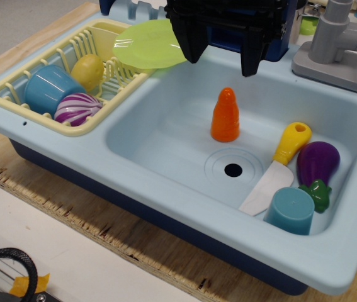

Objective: Put carrot on plate

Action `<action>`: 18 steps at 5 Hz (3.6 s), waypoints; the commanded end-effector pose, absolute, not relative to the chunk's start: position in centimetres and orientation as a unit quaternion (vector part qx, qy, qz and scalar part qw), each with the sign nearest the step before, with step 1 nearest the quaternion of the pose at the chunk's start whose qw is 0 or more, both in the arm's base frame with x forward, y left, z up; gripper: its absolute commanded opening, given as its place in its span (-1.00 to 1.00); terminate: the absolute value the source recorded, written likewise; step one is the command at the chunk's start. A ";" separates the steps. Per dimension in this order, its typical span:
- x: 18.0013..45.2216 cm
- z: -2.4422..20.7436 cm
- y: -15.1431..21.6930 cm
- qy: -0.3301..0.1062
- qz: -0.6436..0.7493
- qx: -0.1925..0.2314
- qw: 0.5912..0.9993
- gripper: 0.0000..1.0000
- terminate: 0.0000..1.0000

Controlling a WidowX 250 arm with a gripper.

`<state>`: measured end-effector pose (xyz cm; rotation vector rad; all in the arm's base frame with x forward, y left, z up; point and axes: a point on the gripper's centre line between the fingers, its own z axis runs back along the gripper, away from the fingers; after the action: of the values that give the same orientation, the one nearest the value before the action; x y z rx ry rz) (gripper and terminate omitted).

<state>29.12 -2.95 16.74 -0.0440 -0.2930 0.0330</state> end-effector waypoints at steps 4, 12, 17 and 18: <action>30.8 13.6 -3.6 -0.143 -0.010 -0.048 0.988 1.00 -1.00; 30.5 13.0 -3.7 -0.117 0.019 -0.027 0.993 -1.00 -1.00; 29.3 18.7 2.1 -0.205 0.049 0.031 0.977 -1.00 -1.00; 30.0 18.5 4.3 -0.216 0.050 0.033 0.975 -1.00 -1.00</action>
<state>29.97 4.81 17.69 0.0600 -0.4057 0.0894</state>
